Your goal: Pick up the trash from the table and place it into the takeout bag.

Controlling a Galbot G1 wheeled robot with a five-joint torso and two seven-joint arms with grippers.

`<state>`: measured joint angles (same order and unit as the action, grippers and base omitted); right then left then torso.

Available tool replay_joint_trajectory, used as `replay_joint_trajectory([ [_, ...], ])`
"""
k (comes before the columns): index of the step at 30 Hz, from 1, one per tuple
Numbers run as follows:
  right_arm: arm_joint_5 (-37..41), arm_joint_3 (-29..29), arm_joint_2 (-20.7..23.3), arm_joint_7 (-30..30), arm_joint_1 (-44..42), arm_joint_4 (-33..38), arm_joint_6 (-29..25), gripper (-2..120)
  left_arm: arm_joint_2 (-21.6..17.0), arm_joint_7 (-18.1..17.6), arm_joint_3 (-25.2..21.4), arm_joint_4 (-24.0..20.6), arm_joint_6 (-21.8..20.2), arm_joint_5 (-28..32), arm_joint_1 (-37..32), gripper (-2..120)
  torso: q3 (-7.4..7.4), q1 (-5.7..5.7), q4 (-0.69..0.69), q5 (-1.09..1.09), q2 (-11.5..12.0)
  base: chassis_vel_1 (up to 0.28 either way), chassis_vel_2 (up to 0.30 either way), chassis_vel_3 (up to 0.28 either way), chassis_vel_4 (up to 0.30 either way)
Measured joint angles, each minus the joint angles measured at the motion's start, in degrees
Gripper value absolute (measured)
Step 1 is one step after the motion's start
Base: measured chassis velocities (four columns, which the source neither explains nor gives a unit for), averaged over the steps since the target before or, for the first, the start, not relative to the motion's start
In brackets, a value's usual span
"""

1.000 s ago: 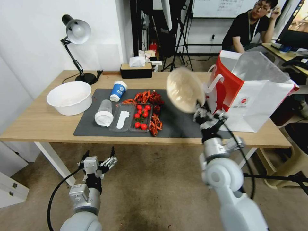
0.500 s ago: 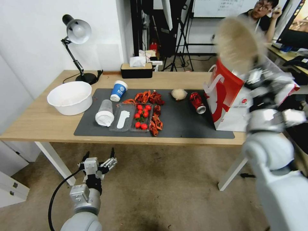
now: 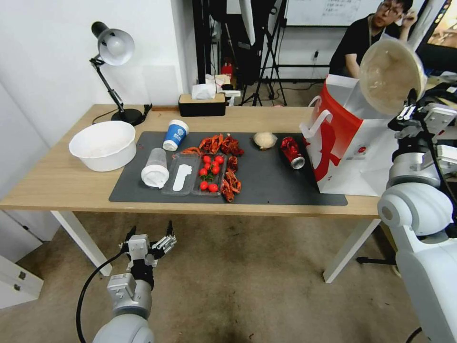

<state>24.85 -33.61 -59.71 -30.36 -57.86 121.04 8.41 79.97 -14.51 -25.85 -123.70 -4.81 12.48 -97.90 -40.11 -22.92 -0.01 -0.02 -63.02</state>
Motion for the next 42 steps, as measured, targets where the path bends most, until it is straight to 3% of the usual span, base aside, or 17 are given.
replay_joint_trajectory([
  [9, 3.25, -0.3, 0.2, 1.78, 0.81, -3.24, 1.2, 43, 0.14, -0.09, -0.22, 0.43, -0.02, -0.1, 0.16, 100, 0.0, 0.0, 0.01, 0.03, 0.0, 0.0, 0.0, 0.0, 0.0],
  [24, 4.15, -1.31, -0.38, 3.35, -0.19, -2.12, 1.39, 97, 0.11, -0.19, -0.76, -1.44, 0.21, -0.23, -0.63, 100, 0.01, 0.0, 0.01, 0.02, 0.0, 0.0, 0.0, 0.0, 0.0],
  [36, 4.93, -1.3, -0.53, 4.53, -0.91, -0.57, 0.16, 100, 0.4, -0.21, -0.51, -1.55, 0.4, -0.3, -0.82, 100, 0.01, 0.0, 0.01, 0.02, 0.0, 0.0, 0.0, 0.0, 0.0],
  [42, 7.45, -1.32, -0.52, 6.19, -3.26, 3.45, -0.37, 100, 0.43, -0.21, -0.57, -1.56, 0.43, -0.28, -0.77, 100, 0.01, 0.0, 0.01, 0.01, 0.0, 0.0, 0.0, 0.0, 0.0],
])
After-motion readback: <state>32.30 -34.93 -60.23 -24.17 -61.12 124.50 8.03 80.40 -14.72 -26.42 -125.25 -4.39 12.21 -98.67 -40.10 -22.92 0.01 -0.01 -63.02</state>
